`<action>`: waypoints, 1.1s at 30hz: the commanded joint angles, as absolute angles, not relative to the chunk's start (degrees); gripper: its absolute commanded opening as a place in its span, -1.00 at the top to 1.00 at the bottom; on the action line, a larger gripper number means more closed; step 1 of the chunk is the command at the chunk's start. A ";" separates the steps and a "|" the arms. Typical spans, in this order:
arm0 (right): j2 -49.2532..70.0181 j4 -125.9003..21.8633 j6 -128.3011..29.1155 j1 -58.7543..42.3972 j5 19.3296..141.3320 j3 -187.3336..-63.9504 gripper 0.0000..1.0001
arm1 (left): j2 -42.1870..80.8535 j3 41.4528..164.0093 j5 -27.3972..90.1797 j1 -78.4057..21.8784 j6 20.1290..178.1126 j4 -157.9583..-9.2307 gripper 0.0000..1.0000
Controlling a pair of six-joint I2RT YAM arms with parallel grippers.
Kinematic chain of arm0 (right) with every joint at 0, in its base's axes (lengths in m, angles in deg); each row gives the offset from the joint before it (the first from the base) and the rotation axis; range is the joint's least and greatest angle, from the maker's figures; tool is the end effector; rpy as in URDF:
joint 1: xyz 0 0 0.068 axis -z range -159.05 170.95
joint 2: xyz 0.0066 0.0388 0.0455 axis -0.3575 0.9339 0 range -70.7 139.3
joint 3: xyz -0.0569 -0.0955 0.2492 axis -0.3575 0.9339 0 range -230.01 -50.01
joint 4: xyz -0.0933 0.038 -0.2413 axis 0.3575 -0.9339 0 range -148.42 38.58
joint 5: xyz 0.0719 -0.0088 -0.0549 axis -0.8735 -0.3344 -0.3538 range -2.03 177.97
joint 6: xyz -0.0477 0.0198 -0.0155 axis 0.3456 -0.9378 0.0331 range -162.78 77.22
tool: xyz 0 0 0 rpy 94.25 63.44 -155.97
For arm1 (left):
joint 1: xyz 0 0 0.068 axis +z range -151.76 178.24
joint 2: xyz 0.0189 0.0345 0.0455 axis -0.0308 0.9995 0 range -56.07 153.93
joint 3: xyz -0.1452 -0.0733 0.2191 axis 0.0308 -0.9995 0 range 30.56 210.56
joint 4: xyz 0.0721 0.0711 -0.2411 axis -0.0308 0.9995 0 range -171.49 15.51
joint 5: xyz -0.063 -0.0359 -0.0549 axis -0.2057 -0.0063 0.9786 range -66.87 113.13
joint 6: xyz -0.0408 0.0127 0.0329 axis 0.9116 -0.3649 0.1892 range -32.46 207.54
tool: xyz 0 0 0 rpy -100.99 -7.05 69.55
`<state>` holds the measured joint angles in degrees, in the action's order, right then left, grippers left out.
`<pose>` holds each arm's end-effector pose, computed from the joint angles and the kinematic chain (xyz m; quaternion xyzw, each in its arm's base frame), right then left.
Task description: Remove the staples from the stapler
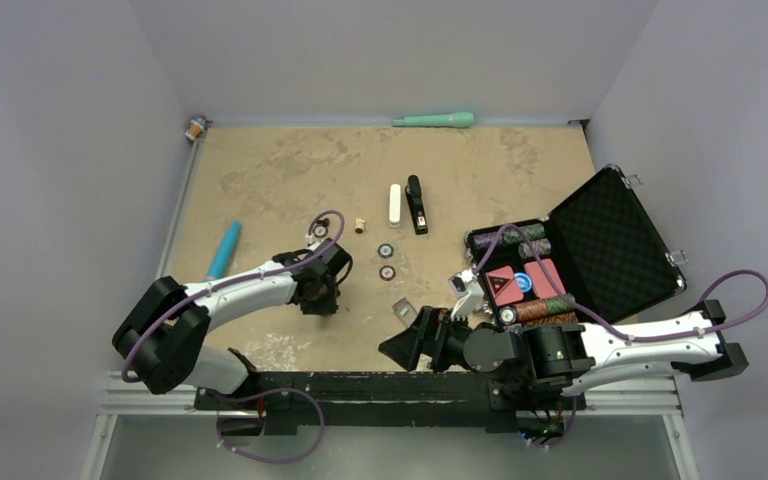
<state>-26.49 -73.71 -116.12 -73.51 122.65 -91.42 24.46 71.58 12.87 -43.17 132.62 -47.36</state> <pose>0.0069 0.1730 0.3017 0.0097 0.8211 0.4827 0.3045 0.1800 -0.1503 0.1597 -0.0443 0.9850 -0.0326 0.1638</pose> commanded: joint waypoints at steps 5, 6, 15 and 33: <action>-26.16 -72.90 -115.42 -73.71 122.34 -94.66 -0.96 | 25.50 72.83 12.06 -43.43 128.67 -47.80 0.37; -26.15 -73.02 -115.40 -73.67 122.34 -94.66 -0.96 | 25.49 72.84 12.18 -43.42 128.62 -47.88 0.38; -26.08 -73.16 -115.63 -73.71 122.34 -94.66 -0.96 | 26.28 72.66 12.14 -43.47 128.64 -48.08 0.48; -27.03 -73.44 -115.79 -73.71 122.73 -94.50 -0.96 | 21.29 75.96 16.56 -43.43 128.21 -43.96 0.66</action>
<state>-26.12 -73.71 -116.05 -73.51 122.28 -92.22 24.17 72.52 14.16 -43.17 129.63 -45.42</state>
